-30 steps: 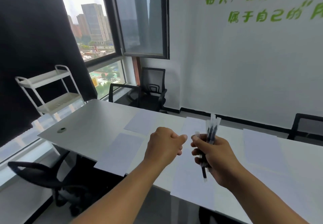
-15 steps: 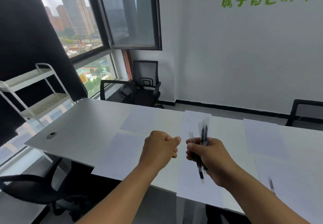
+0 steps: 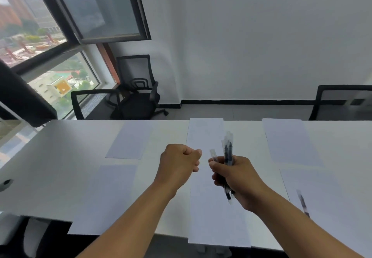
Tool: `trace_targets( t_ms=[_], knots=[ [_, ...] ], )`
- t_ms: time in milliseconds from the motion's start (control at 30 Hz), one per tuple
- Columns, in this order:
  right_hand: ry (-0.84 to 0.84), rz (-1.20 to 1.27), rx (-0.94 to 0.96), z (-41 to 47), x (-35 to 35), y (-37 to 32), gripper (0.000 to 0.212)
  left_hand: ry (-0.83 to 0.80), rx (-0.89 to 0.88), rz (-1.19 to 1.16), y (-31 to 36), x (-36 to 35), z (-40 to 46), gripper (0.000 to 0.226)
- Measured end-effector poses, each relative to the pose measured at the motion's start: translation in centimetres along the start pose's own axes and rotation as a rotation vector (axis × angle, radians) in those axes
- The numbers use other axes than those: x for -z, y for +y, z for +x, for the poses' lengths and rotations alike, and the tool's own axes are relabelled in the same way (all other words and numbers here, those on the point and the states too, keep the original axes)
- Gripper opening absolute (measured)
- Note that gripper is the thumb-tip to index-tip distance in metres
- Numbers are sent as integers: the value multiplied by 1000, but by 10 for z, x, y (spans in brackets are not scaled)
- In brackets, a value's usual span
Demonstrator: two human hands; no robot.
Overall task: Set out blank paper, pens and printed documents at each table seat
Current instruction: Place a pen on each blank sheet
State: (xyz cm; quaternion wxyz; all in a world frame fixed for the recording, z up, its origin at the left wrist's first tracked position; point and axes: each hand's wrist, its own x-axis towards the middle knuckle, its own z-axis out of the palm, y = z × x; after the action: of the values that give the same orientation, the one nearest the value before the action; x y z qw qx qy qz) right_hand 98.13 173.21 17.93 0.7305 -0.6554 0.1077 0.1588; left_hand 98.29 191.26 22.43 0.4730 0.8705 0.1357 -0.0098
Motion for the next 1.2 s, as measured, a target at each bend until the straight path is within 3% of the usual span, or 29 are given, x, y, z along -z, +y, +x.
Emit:
trace_targets(
  t_ms=[500,767,967,1200],
  knots=[
    [80,-26,-96,61,9,46,13,-329,87,-28,-34,-61,79,29],
    [133,53,-177,78,20,71,23,-338,146,-23,-60,-73,112,29],
    [270,75,-226,83,35,85,5,-374,220,51,-96,-84,129,27],
    [285,37,-293,86,41,116,9,-464,308,138,-142,-114,133,24]
  ],
)
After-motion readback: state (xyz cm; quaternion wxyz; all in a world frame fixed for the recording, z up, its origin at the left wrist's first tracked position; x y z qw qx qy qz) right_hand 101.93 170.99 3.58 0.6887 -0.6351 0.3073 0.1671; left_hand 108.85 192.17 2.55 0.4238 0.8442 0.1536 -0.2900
